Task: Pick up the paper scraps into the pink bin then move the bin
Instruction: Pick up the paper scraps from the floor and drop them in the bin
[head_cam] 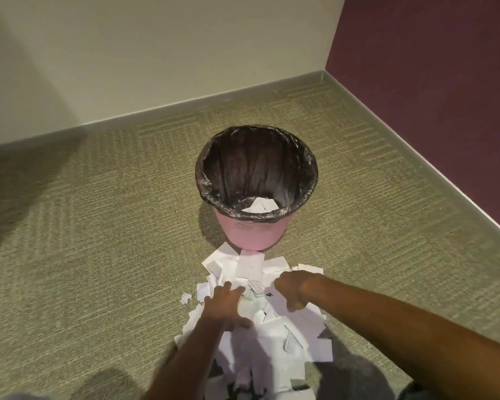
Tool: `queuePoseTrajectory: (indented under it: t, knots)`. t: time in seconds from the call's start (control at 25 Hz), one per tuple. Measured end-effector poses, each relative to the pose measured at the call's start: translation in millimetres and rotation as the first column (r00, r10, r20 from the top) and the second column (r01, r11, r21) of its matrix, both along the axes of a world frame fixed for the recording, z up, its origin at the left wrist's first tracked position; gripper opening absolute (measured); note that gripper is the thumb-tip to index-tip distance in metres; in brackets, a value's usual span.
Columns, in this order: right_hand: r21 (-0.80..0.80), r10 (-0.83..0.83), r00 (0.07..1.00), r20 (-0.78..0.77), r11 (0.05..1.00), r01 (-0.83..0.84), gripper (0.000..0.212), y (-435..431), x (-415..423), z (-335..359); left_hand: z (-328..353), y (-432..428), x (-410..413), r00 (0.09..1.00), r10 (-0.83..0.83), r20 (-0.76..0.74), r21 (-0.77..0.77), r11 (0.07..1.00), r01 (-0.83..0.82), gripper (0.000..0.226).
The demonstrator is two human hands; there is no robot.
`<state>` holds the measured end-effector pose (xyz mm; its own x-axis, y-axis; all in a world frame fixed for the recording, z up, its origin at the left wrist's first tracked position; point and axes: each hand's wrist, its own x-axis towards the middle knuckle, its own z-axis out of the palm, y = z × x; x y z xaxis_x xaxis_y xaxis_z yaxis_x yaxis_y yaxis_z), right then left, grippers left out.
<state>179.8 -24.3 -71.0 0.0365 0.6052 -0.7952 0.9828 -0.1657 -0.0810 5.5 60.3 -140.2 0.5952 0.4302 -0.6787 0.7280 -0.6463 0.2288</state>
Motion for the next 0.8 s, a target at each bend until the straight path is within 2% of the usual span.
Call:
queuePoseTrajectory:
  t: [0.12, 0.28, 0.32, 0.36, 0.4, 0.48, 0.56, 0.64, 0.68, 0.76, 0.8]
  knots:
    - [0.02, -0.133, 0.991, 0.025, 0.991, 0.132, 0.049, -5, -9, -23, -10, -9, -5, 0.999, -0.022, -0.049, 0.05, 0.998, 0.025, 0.098]
    - [-0.036, -0.307, 0.95, 0.06, 0.95, 0.31, 0.1, -25, -39, -64, -13, -18, -3, 0.997, -0.07, 0.04, 0.193, 0.979, 0.061, 0.089]
    - [-0.04, -0.352, 0.934, 0.056, 0.934, 0.354, 0.11, -29, -46, -75, -13, -18, -2, 0.997, -0.081, 0.007, 0.207, 0.975, 0.078, 0.088]
    - [-0.028, -0.391, 0.919, 0.05, 0.919, 0.393, 0.115, -33, -53, -81, -20, -20, -2, 0.997, -0.072, -0.006, 0.213, 0.974, 0.072, 0.087]
    - [0.009, -0.426, 0.904, 0.04, 0.905, 0.426, 0.117, -35, -59, -86, -31, -21, -1, 0.996, -0.073, 0.042, 0.183, 0.981, 0.064, 0.084]
    - [0.113, -0.455, 0.89, 0.015, 0.886, 0.45, 0.108, -38, -70, -89, -41, -31, 1, 0.985, -0.092, 0.145, 0.188, 0.98, 0.064, 0.074]
    - [0.217, -0.429, 0.903, 0.001, 0.882, 0.418, 0.09, -41, -77, -87, -31, -38, -1, 0.972, -0.188, 0.142, 0.223, 0.963, 0.153, 0.053]
    - [0.244, -0.434, 0.901, -0.025, 0.871, 0.426, 0.069, -41, -78, -80, -24, -40, 0, 0.97, -0.197, 0.142, 0.232, 0.959, 0.16, 0.037]
    - [0.234, -0.434, 0.9, -0.038, 0.872, 0.43, 0.059, -39, -78, -76, -27, -39, -1, 0.971, -0.192, 0.14, 0.215, 0.963, 0.159, 0.038]
    - [0.219, -0.402, 0.914, -0.056, 0.888, 0.404, 0.047, -33, -76, -69, -36, -38, -4, 0.989, -0.11, 0.1, 0.078, 0.992, 0.102, 0.052]
    - [0.221, -0.379, 0.923, -0.06, 0.897, 0.383, 0.043, -31, -75, -66, -45, -33, -4, 0.985, -0.124, 0.117, 0.113, 0.987, 0.111, 0.053]
